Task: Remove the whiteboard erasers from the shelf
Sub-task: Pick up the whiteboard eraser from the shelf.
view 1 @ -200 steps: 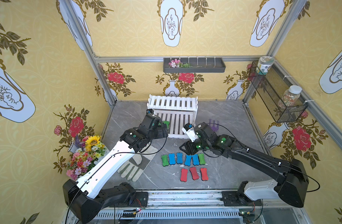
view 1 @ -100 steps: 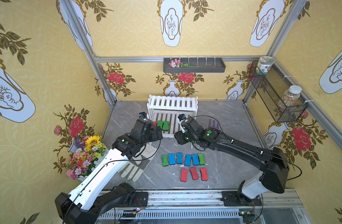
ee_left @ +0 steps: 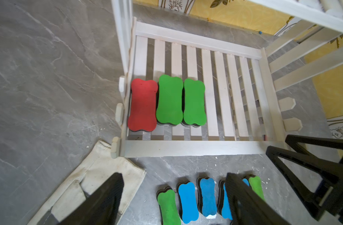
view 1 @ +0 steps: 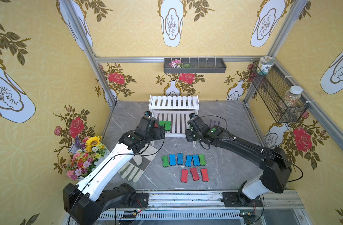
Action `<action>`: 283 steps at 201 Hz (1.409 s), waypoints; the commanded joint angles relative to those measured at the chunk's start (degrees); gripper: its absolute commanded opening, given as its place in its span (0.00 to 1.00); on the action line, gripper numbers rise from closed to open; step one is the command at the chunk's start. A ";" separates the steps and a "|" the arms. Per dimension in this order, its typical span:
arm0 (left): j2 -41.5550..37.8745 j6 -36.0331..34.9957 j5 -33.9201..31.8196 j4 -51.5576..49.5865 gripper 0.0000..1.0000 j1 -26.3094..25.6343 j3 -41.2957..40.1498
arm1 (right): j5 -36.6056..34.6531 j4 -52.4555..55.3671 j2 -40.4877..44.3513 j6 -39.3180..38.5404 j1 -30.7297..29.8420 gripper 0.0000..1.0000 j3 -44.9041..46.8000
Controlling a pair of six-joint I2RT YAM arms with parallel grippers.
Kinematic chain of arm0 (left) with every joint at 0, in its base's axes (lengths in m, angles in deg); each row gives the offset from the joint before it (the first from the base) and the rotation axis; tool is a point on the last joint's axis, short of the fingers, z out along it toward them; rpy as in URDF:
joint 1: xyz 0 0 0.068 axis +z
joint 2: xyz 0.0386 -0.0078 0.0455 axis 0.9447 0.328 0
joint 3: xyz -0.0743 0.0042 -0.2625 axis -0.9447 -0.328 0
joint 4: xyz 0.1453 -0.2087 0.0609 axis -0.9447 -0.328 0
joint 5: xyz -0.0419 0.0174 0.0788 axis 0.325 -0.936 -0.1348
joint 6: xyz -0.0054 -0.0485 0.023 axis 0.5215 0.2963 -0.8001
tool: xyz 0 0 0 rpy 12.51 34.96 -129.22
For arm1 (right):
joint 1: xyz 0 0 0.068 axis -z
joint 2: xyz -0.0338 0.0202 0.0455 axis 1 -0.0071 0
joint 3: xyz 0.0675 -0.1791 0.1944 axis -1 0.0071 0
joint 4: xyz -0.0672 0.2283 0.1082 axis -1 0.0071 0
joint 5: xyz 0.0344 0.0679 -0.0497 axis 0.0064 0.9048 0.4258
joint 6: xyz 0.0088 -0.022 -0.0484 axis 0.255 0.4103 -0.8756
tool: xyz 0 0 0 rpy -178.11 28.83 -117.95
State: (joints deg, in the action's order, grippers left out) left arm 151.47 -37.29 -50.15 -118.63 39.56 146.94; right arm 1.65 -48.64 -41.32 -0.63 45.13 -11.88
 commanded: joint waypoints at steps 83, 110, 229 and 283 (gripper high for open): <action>15.29 -4.13 -5.60 2.21 0.84 -5.01 10.45 | 0.48 -11.14 14.65 -3.69 -1.78 0.63 12.05; 17.42 -4.89 -5.72 3.86 0.83 -5.01 11.20 | -0.10 -11.02 17.51 -3.26 -1.37 0.63 14.78; 24.70 -5.89 -6.75 7.78 0.74 -5.01 12.58 | 1.50 -9.88 22.99 -3.22 2.55 0.63 18.46; 26.59 -5.93 -8.21 7.52 0.70 -5.01 13.76 | 1.79 -9.77 24.41 -3.04 3.47 0.63 19.61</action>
State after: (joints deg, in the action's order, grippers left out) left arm 177.08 -42.82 -57.38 -112.10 34.47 160.10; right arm 3.11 -56.90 -17.59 -3.80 48.36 7.16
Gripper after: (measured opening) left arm 0.712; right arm 0.634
